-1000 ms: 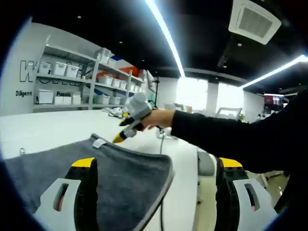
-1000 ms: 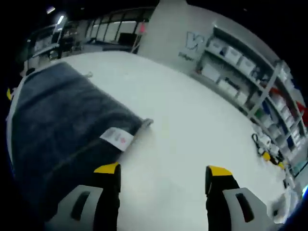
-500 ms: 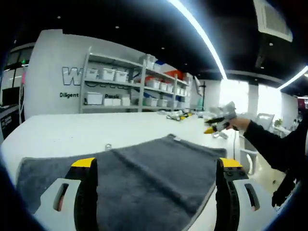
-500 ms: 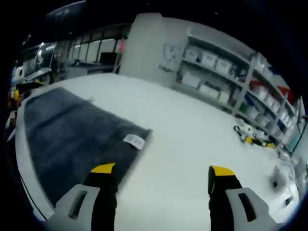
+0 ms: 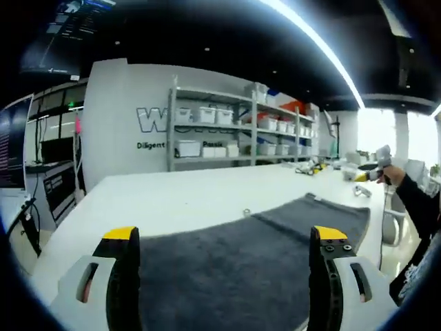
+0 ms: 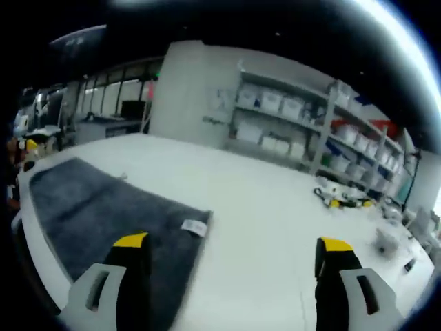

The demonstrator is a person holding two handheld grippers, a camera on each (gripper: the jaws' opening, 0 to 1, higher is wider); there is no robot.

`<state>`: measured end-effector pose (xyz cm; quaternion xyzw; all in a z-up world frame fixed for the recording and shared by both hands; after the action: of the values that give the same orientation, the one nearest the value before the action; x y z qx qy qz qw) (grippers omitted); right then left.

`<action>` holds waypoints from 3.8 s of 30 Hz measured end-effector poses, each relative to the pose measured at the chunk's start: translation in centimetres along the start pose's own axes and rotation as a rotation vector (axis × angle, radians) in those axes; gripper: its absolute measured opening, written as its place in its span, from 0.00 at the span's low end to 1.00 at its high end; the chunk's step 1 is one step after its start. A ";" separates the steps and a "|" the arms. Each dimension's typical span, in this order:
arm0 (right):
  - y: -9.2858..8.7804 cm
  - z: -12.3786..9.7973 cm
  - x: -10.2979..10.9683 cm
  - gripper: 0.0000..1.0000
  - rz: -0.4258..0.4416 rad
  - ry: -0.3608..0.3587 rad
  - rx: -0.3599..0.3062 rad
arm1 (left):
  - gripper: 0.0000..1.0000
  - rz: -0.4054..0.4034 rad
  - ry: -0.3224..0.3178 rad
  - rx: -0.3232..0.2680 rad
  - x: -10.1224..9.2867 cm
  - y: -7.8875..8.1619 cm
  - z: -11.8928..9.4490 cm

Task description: Open the folded towel by lifting each exposed corner and separating the folded layers until the towel lies flat within the target outline without major curled edges

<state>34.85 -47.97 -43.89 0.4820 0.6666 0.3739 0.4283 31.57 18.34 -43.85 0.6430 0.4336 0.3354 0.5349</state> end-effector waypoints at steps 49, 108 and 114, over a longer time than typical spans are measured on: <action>2.0 2.0 7.1 1.00 -0.040 0.133 0.073 | 0.95 -0.073 0.060 0.223 10.1 -1.0 0.9; 5.5 18.8 5.8 0.69 -0.103 0.207 0.347 | 0.71 -0.162 0.008 0.518 18.0 -3.9 13.2; 5.6 19.9 5.8 0.66 -0.100 0.224 0.370 | 0.62 -0.163 -0.016 0.552 18.1 -4.1 13.9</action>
<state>54.20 -39.23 -47.03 0.4743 0.7904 0.2746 0.2736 50.43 29.61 -51.28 0.7300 0.5544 0.1552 0.3683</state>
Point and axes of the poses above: the point that each gripper's makers call its tool centre point, and the gripper's own axes: z roughly forward along the fingers, x roughly to its left, y roughly out of its top, the point moved 7 cm from there along -z, roughly backward along the fingers, and after that the axes turned 3 degrees about x, right-handed, at the moved point
